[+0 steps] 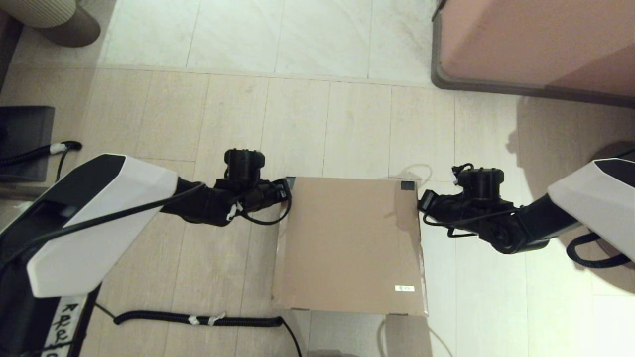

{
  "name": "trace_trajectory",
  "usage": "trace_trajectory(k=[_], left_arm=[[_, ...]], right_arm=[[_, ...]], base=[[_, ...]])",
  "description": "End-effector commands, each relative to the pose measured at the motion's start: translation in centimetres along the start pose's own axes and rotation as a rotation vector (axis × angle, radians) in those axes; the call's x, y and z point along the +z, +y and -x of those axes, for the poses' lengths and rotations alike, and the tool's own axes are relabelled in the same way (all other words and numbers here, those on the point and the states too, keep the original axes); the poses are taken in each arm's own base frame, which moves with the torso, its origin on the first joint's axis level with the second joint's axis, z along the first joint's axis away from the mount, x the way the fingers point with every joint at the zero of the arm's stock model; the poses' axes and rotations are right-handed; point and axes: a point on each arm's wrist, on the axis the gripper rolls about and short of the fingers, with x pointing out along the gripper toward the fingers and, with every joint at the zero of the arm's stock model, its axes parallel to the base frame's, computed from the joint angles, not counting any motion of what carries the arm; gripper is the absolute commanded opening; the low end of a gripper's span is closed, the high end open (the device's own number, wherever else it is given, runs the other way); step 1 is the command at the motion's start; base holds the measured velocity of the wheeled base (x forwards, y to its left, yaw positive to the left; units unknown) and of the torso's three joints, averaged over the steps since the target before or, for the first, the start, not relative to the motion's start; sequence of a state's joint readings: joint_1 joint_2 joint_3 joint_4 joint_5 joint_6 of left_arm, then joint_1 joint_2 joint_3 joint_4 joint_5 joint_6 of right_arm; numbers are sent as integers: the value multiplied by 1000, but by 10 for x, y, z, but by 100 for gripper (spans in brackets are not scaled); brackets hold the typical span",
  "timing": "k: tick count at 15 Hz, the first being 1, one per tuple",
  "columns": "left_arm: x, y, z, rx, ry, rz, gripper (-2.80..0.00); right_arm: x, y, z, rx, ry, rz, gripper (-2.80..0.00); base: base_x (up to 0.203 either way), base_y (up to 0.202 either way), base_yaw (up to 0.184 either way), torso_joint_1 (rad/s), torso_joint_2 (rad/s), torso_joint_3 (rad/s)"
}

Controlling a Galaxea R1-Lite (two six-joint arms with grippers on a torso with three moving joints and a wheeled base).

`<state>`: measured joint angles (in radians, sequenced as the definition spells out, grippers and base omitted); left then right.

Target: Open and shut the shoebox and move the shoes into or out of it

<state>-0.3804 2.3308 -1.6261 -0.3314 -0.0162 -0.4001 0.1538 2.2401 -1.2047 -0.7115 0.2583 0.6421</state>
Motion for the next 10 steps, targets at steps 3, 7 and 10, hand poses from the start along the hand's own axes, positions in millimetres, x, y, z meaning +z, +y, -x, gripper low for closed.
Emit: trace_trajectory(k=[3, 7, 10], left_arm=[[14, -6, -5, -19, -35, 19, -280], [31, -13, -12, -43, -93, 30, -280], [45, -5, -2, 2, -133, 43, -280]], right_arm=[[15, 10, -5, 25, -23, 5, -280], [32, 17, -16, 55, -75, 17, -280], [53, 12, 0, 28, -122, 10, -280]], base=[[0, 0, 0, 0, 0, 0], [0, 0, 0, 0, 0, 0], [0, 0, 0, 0, 0, 0]])
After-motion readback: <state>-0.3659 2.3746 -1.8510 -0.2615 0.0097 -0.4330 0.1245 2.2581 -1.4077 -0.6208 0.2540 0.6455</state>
